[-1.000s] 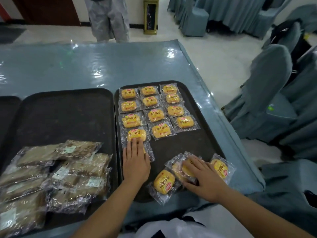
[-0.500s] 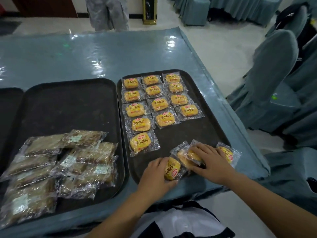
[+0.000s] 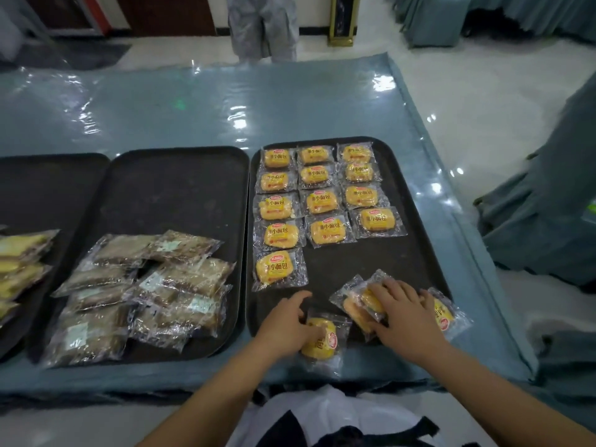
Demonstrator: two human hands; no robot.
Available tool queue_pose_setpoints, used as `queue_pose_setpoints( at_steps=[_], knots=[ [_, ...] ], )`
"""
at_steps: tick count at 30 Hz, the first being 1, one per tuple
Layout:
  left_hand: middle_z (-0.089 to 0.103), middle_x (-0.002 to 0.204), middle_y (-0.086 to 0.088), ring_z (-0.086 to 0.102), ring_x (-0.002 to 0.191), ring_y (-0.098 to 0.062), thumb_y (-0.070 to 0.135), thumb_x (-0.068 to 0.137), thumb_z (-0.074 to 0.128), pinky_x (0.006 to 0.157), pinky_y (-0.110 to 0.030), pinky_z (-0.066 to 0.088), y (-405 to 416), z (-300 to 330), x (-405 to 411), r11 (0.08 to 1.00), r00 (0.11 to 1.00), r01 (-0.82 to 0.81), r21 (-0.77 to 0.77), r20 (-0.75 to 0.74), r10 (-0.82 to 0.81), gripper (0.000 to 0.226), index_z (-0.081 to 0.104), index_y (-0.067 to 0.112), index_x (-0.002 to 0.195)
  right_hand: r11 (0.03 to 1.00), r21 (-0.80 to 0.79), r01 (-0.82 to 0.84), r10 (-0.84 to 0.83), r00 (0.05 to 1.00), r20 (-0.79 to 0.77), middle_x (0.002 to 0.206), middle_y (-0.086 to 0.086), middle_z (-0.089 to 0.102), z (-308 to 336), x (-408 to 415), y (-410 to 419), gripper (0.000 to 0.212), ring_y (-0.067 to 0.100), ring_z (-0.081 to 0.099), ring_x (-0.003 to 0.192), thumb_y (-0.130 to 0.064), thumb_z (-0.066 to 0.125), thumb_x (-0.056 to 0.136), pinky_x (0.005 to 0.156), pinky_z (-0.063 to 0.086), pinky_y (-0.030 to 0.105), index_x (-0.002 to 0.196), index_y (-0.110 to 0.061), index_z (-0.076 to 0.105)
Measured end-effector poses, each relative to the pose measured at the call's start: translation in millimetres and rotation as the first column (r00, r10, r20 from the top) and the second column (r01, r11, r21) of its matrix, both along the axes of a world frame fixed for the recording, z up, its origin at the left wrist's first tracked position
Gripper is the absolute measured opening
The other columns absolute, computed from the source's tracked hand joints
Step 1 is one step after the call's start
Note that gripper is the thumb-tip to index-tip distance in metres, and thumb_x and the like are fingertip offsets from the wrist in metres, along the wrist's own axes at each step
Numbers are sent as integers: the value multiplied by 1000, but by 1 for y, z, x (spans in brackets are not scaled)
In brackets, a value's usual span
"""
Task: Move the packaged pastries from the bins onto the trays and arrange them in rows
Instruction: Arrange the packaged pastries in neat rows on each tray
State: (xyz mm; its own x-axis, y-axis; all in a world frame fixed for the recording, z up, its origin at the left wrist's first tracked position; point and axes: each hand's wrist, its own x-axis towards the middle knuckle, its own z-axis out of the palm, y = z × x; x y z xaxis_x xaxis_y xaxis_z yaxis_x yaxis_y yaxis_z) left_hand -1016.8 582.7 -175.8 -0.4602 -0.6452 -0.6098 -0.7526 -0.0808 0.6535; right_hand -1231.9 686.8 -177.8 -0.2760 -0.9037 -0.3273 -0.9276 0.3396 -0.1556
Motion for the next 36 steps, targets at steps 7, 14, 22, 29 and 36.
queue_pose_setpoints(
  at_steps=[7,14,22,29,36],
  knots=[
    [39,132,5,59,98,-6,21,78,83,73,-14,51,16,5,-13,992,995,-91,82,-36,94,72,50,39,139,986,44,-160,154,982,109,164,-4,5,5,-17,-16,72,25,-4,151,-51,52,88,117,2,60,149,-45,14],
    [68,109,-8,69,95,-24,14,72,88,82,-38,60,16,9,8,860,864,-492,135,-42,501,37,68,17,104,976,-2,-216,215,974,71,161,-7,17,-10,-22,-23,72,25,5,150,-59,51,88,117,8,57,149,-49,14],
    [65,101,-13,68,90,-23,5,88,71,72,-31,60,31,4,19,551,549,-834,-40,-172,818,13,59,5,92,970,-54,-236,239,969,58,160,-9,21,-18,-26,-16,70,22,11,149,-62,46,90,116,13,53,150,-48,14],
    [49,116,2,40,107,-15,38,93,62,89,-28,38,46,3,31,733,795,-345,-586,233,560,15,60,25,100,969,-77,-236,242,967,78,158,-10,24,-15,-26,-15,68,21,14,147,-60,47,91,116,14,51,150,-47,17],
    [-17,165,4,-23,150,-23,58,102,19,120,-40,-10,53,-18,2,872,896,196,-448,444,27,64,0,33,159,966,-11,-260,256,942,218,161,-14,17,-5,-40,-17,76,17,8,148,-65,50,87,117,13,50,151,-48,13]
  ],
)
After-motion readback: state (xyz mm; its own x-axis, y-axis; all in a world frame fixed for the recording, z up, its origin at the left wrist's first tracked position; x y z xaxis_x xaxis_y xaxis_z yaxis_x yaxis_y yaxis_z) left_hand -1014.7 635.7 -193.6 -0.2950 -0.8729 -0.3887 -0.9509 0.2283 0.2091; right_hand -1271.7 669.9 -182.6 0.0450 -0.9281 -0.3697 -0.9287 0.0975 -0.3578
